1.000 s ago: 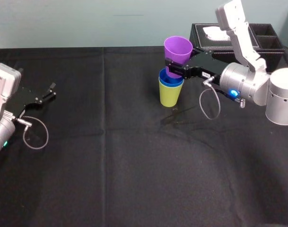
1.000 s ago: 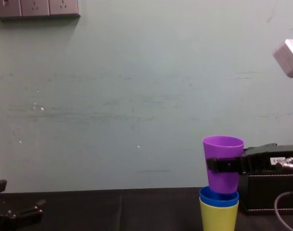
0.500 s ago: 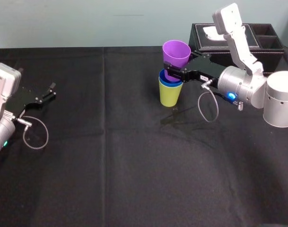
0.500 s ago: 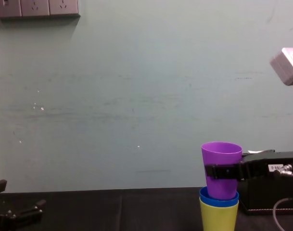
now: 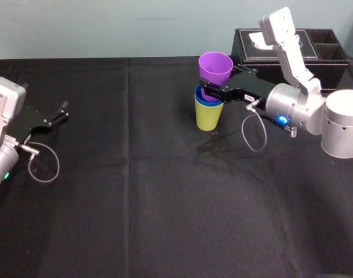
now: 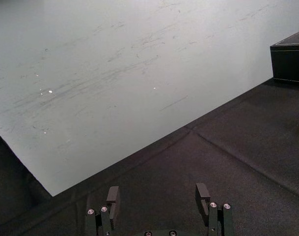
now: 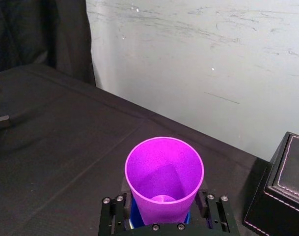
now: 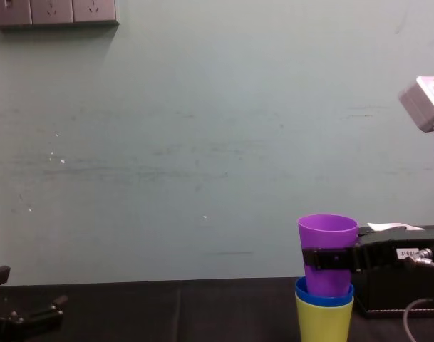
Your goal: Stack the three plastic cups sequentially using one hand.
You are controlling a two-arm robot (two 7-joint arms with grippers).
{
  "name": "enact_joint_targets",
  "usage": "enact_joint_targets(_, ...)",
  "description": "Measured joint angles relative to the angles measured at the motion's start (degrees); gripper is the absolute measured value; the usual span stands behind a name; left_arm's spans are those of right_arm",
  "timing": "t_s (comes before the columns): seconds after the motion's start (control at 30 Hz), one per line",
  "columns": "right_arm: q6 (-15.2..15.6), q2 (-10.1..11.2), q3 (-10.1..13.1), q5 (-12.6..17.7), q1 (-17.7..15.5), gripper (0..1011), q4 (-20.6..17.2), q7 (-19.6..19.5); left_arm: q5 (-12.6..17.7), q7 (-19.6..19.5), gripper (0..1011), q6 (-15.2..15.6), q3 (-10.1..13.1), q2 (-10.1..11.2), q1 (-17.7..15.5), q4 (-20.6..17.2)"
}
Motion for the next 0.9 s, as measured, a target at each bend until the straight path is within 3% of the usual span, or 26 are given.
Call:
enact_joint_targets(0.37,0.0,0.1,0.0,0.0,0.0,1003,-0.1,0.0,0.0,0.0,1010,0.0,0.0,0.0,0.0,0.0)
enact_joint_targets(0.9,-0.1,0.4,0.8,0.2,-1.0,1000,-1.7,-0.3,0.0,0.0,1010,0.0,0.0,0.0,0.0,0.0)
